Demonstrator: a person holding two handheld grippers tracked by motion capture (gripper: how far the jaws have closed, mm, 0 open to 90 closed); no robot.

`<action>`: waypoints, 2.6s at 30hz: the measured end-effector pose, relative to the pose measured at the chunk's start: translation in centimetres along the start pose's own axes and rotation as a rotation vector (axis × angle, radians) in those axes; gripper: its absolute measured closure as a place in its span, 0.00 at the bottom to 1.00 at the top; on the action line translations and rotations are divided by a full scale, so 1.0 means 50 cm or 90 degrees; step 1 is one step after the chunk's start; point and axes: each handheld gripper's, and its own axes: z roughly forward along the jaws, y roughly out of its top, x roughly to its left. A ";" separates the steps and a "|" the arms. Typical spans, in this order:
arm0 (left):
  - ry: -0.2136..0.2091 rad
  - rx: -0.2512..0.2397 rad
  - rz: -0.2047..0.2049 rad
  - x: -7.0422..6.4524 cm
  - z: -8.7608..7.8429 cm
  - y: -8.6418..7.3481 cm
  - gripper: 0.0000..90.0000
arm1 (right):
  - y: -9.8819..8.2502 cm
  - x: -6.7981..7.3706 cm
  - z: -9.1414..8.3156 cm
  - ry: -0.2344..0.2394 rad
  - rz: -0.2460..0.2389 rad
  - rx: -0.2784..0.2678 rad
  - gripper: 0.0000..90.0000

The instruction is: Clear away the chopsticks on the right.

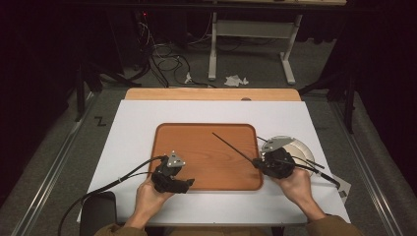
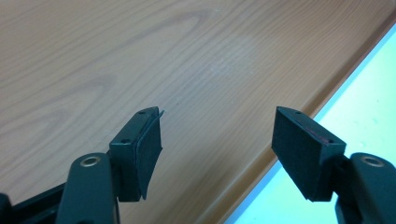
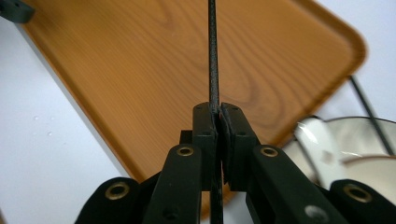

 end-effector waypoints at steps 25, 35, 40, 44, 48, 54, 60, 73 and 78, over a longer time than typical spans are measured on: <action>-0.001 -0.003 0.000 -0.001 -0.004 0.000 0.36 | 0.012 0.017 0.138 -0.004 0.009 0.093 0.95; -0.001 -0.006 0.002 -0.002 -0.008 -0.001 0.36 | 0.006 0.015 0.144 -0.039 0.008 0.108 0.95; -0.002 -0.004 0.000 -0.002 -0.006 -0.001 0.36 | 0.006 0.011 0.142 -0.065 0.019 0.119 0.95; 0.001 -0.007 0.003 -0.002 -0.009 -0.001 0.36 | 0.005 0.007 0.142 -0.076 0.036 0.117 0.95; -0.002 -0.007 0.001 -0.002 -0.008 -0.001 0.36 | 0.002 0.002 0.142 -0.086 0.049 0.115 0.94; -0.002 -0.005 0.003 -0.002 -0.008 -0.001 0.36 | 0.001 0.002 0.141 -0.095 0.039 0.115 0.94; -0.004 -0.001 0.001 -0.002 -0.005 -0.001 0.36 | 0.001 0.003 0.140 -0.091 0.032 0.114 0.90; -0.003 -0.002 0.003 -0.003 -0.007 -0.001 0.36 | 0.003 0.007 0.133 -0.080 0.031 0.105 0.88; -0.006 0.001 0.001 -0.002 -0.004 -0.001 0.36 | 0.005 0.014 0.102 -0.053 0.027 0.066 0.85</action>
